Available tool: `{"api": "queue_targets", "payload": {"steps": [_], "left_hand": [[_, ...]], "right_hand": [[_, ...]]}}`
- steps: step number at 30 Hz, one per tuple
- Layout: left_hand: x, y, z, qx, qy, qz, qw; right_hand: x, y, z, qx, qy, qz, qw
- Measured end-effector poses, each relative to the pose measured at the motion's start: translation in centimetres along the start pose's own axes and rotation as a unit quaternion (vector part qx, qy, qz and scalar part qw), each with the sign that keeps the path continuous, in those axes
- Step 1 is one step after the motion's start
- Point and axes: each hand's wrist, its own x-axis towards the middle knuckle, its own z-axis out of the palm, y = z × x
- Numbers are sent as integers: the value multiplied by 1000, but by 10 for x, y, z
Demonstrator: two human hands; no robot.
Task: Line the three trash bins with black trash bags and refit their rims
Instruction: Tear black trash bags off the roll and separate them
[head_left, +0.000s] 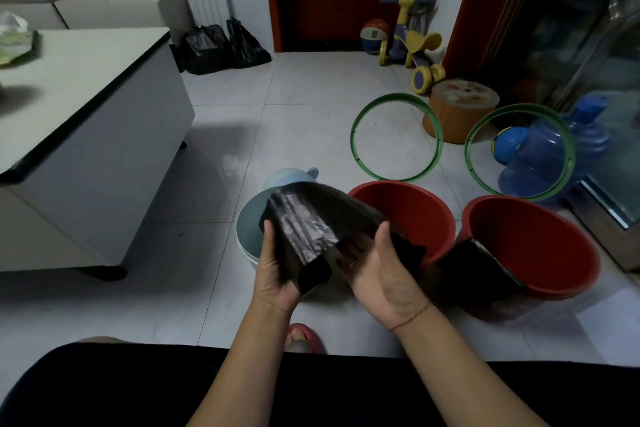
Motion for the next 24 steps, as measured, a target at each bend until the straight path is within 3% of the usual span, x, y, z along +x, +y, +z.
{"api": "queue_targets", "payload": {"steps": [2,4,6,8,10,17,20,24], "left_hand": [[-1,-3,7,53,27,-21,998],[-1,-7,12,98,40,-36,994],[-1,-11,16,122,40,-52,990],[-4,-14,22,129,30,-64,989],[-9,-14,25,91,3,-65,994],[-9,-13,9,-40,-148,-52,987],[-8,-16,8,-58,-175,-67,981],[-4,-23,8,-76,-155,-67,983]], "right_hand": [[-2,9,5,-39,-38,-21,998],[-2,14,11,-129,-27,-26,991],[5,15,14,-207,38,-46,977],[15,15,12,-216,137,-68,964],[24,14,9,-203,196,-78,956],[37,-5,-2,-248,257,-81,931],[44,-14,-7,-249,293,-92,918],[47,-14,-8,-220,296,-100,924]]}}
